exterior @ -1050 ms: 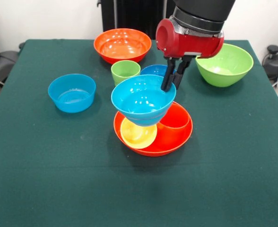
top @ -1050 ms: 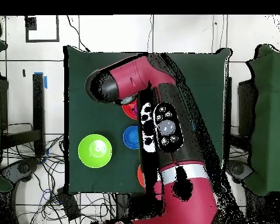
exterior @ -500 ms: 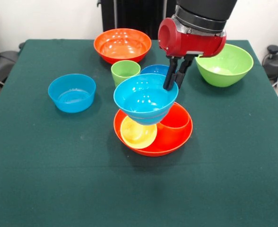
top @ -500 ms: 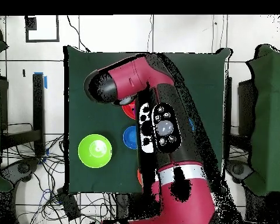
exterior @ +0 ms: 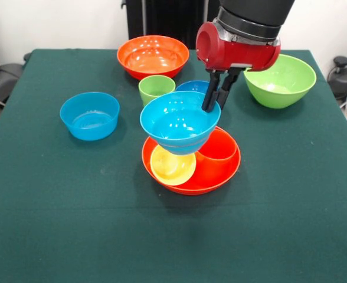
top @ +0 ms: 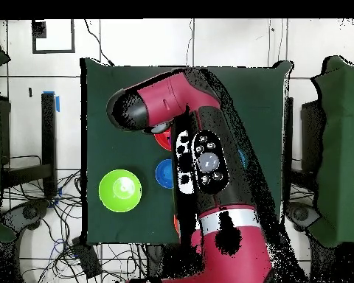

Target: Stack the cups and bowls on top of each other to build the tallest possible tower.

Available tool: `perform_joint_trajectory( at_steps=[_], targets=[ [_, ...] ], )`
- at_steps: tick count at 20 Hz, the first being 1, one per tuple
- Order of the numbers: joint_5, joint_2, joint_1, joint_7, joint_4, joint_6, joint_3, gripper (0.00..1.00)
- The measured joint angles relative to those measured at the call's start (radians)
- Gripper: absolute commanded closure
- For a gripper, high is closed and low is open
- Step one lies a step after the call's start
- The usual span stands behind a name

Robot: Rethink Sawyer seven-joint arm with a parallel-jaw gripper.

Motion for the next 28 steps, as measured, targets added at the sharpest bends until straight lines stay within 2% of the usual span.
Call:
perform_joint_trajectory(
  at_steps=[14,28],
  targets=[
    [0.021,0.004,0.000,0.000,0.001,-0.003,-0.011,1.00],
    [0.036,0.010,0.000,0.000,0.003,-0.048,-0.014,1.00]
  ],
)
